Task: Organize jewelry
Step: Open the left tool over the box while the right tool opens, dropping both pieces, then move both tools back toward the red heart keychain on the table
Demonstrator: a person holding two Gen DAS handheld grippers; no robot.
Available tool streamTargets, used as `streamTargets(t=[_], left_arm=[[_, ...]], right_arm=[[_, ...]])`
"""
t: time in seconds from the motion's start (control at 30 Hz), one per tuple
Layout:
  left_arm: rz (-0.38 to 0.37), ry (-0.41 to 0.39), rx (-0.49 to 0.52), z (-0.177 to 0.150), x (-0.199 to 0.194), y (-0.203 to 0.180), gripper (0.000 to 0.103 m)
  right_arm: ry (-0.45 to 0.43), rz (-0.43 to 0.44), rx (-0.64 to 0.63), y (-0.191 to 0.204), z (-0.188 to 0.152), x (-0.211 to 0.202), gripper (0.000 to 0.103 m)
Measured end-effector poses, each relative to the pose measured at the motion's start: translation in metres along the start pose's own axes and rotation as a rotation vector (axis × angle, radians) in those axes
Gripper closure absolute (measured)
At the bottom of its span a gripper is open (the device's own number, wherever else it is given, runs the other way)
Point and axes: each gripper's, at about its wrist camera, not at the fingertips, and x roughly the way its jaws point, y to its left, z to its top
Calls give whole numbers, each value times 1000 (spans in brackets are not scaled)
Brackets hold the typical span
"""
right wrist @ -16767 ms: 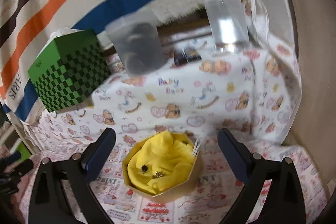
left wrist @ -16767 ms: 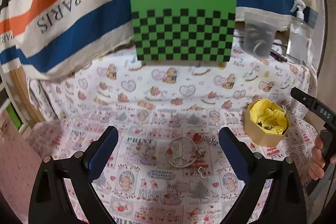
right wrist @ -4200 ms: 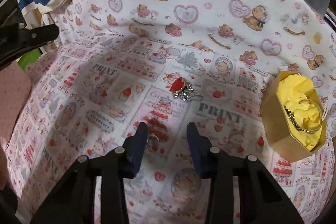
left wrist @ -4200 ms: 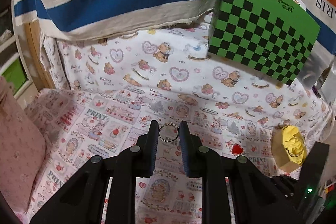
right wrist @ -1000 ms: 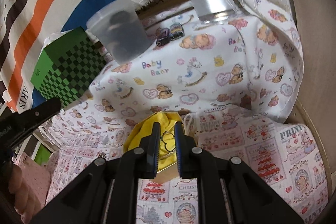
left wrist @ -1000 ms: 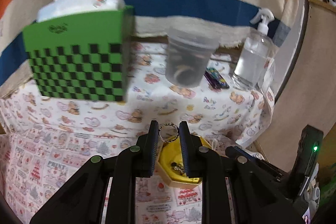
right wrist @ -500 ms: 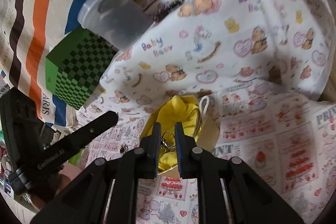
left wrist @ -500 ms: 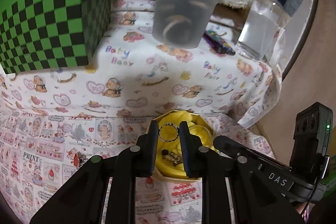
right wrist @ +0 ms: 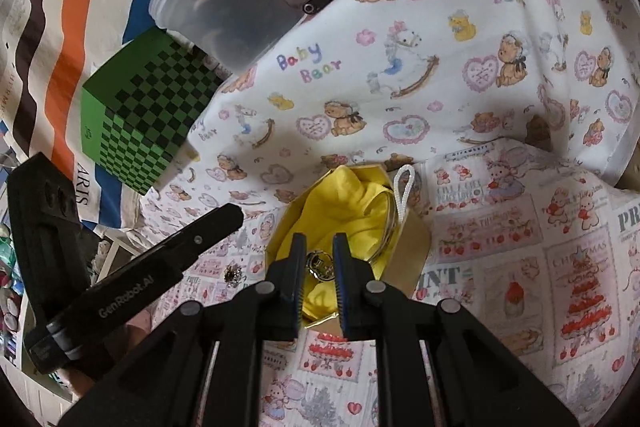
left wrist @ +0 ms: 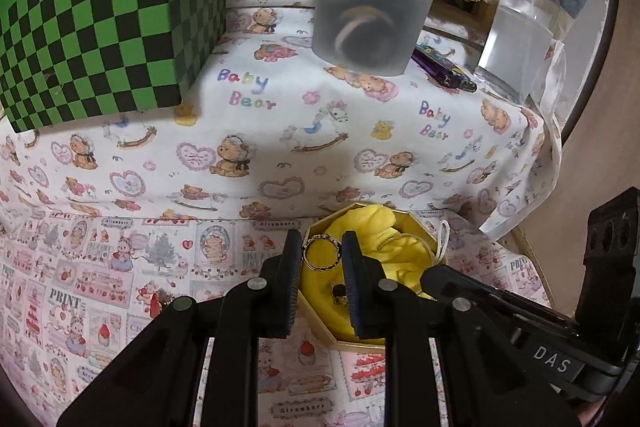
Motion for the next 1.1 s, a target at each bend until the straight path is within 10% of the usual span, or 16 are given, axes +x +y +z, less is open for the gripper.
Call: streamTargets(t=[0.57, 0.97, 1.1], left_arm=[[-32, 11, 11, -1, 2, -4, 83], [15, -62, 15, 3, -19, -1, 38], [54, -63, 25, 5, -21, 7, 37]], right_arm=[[-71, -64, -15, 1, 4, -19, 64], [-101, -78, -1, 1, 5, -29, 58], [-130, -65, -47, 17, 3, -39, 47]])
